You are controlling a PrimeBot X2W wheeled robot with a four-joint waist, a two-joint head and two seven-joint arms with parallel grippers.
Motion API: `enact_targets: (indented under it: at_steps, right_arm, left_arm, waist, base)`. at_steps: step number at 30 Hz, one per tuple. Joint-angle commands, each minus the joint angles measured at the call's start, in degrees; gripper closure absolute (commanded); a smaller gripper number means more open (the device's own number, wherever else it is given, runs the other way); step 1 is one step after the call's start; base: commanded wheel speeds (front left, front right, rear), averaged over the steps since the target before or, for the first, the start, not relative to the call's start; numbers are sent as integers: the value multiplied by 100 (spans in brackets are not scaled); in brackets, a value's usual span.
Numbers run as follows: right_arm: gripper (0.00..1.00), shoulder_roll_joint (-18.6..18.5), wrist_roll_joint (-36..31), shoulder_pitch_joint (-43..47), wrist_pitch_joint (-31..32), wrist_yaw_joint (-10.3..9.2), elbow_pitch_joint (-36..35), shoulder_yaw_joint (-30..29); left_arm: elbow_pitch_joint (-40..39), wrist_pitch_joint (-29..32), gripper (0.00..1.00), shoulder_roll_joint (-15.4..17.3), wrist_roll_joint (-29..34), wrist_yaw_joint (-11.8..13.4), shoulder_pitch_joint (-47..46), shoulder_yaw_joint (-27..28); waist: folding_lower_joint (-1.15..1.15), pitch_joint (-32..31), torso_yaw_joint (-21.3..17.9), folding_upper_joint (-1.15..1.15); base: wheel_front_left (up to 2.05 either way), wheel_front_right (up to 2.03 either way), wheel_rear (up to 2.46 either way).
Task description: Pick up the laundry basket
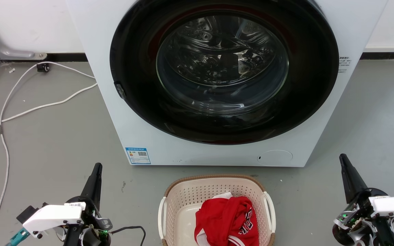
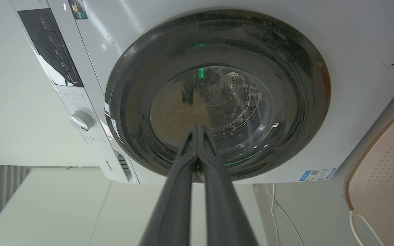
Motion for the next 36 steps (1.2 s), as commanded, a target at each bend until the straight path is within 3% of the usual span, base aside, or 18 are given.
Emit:
enact_targets:
  at_steps: [1,30,31,36]
  right_arm:
    - [100,19,-25,-64,19,0,4,-9]
    - [100,25,-40,-66,27,0,5,-19]
    - [0,10,0,8,6,0,14,-11]
    - [0,35,-10,206,-26,-1,184,14]
  left_arm:
    - [9,22,100,-10,12,-29,-58,17]
    - [9,43,100,-26,41,-28,-61,41]
    - [18,18,0,-22,8,2,8,24]
    - [195,-15,0,-69,23,9,194,-4]
  waist:
    - [0,0,0,0]
    - [0,0,0,0]
    - [0,0,0,0]
    - [0,0,0,0]
  base:
    - [0,0,0]
    - [0,0,0]
    - [0,0,0]
    - [0,0,0]
